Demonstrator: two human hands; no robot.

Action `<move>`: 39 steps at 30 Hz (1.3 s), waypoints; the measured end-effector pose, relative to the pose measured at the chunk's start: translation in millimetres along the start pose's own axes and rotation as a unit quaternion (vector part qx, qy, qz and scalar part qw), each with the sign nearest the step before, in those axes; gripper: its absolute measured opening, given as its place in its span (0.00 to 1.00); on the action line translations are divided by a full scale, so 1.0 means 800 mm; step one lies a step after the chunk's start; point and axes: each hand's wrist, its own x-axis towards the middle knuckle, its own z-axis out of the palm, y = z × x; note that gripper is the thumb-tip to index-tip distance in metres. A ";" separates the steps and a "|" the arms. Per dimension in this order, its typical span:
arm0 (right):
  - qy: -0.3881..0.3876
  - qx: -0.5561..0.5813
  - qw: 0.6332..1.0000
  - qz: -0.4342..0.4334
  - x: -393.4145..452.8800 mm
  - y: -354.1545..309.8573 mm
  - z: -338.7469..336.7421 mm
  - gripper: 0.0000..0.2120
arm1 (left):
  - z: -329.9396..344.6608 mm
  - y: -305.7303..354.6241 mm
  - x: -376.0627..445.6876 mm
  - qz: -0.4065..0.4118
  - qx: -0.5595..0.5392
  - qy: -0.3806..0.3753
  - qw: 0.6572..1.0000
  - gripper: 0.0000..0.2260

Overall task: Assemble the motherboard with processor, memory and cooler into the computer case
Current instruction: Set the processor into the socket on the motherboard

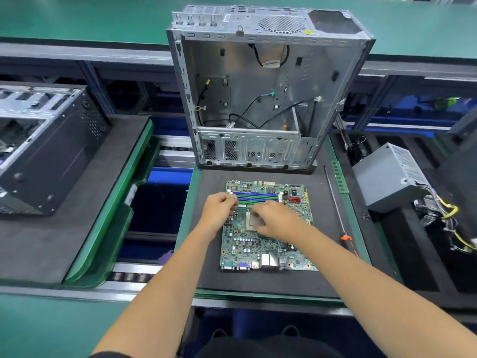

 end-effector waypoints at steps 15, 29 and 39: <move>0.016 -0.047 0.998 -0.032 0.010 -0.003 0.020 0.12 | 0.010 0.009 -0.005 0.110 0.327 -0.107 0.933 0.07; -0.003 -0.030 1.000 -0.010 0.013 -0.006 0.016 0.12 | 0.009 -0.002 0.009 0.062 0.284 -0.146 0.946 0.12; 0.130 0.116 0.984 0.040 0.011 0.011 -0.008 0.09 | 0.024 -0.005 0.003 0.069 0.294 -0.100 0.948 0.14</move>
